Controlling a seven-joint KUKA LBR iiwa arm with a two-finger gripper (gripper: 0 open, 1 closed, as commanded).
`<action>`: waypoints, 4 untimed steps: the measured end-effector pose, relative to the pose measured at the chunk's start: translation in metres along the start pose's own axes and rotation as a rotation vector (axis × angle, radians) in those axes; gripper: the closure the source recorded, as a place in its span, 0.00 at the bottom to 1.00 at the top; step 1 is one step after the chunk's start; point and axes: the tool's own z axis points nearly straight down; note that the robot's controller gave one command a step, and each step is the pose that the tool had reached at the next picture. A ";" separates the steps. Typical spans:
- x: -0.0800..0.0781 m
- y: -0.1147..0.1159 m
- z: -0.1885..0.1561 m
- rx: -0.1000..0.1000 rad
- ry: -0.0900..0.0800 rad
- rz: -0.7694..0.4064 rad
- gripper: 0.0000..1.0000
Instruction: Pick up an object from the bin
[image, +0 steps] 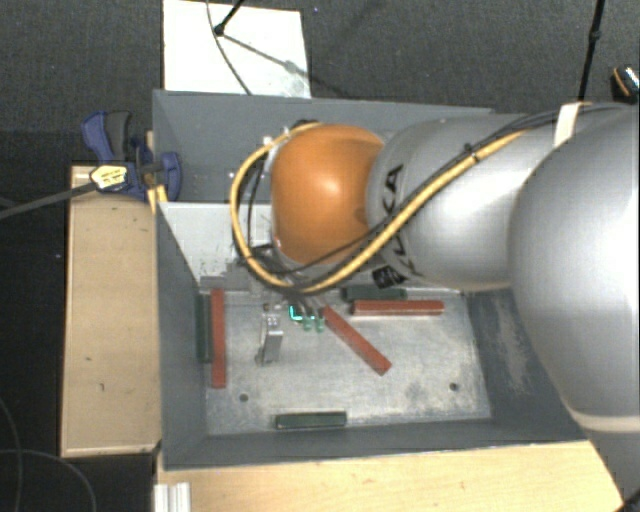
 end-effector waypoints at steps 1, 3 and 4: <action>-0.027 -0.093 0.072 0.005 -0.002 0.007 0.00; -0.006 -0.188 0.095 -0.001 -0.010 0.093 1.00; 0.019 -0.199 -0.041 0.001 -0.014 -0.191 1.00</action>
Offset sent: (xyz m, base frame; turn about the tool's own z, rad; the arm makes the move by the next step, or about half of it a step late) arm 0.0266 -0.0865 -0.0689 -0.0011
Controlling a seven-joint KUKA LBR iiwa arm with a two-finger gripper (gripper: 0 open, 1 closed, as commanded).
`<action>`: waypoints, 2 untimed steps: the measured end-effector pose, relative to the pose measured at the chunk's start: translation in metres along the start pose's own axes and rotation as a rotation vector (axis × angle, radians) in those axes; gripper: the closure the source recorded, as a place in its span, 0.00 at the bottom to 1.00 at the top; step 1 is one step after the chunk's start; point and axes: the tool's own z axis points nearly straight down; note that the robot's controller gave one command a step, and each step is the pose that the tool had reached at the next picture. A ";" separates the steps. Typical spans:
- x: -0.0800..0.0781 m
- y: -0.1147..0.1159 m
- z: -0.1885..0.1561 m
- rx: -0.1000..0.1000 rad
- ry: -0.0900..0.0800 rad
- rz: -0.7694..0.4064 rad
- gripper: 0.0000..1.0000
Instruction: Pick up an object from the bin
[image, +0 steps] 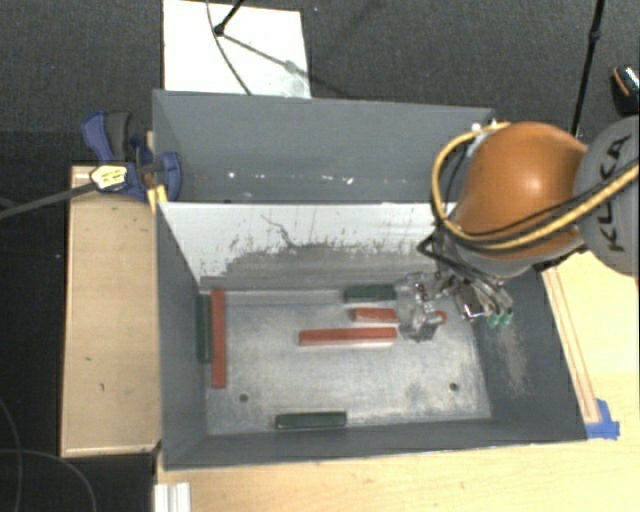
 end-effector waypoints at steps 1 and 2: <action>0.001 0.000 0.003 -0.002 0.005 0.004 0.00; -0.054 0.027 0.142 -0.004 0.010 -0.109 0.00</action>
Offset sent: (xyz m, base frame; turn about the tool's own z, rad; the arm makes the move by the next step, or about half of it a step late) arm 0.0000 0.0000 0.0000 0.0000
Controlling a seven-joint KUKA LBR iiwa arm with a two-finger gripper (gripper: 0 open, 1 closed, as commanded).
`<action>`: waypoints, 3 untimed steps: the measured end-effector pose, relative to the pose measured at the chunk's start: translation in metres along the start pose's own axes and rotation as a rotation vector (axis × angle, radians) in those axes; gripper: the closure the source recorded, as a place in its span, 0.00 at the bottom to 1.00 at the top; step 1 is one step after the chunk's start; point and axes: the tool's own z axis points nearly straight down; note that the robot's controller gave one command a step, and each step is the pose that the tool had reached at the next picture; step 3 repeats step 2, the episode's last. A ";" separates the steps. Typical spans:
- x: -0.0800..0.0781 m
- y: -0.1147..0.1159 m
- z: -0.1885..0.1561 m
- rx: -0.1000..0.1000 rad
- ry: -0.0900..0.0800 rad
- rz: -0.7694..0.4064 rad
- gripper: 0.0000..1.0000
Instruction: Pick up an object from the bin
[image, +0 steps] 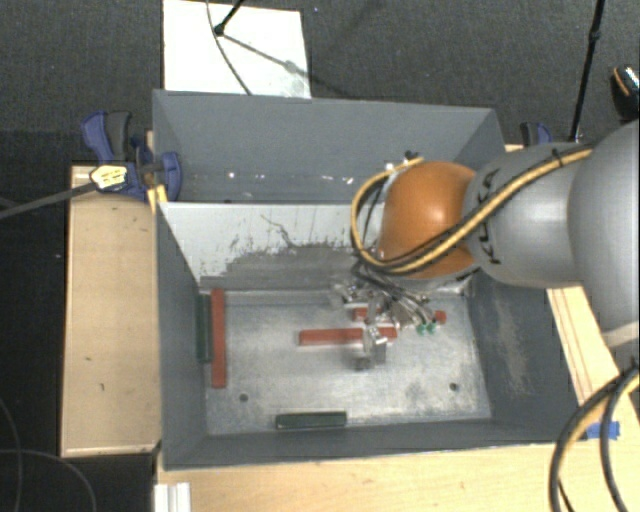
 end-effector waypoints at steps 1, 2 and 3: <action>0.000 -0.001 -0.005 0.001 -0.004 0.008 1.00; -0.017 0.026 -0.160 0.003 -0.015 -0.004 1.00; -0.017 0.026 -0.160 0.003 -0.015 -0.004 1.00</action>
Offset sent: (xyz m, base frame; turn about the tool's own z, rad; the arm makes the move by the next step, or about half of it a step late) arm 0.0000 0.0000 0.0000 0.0000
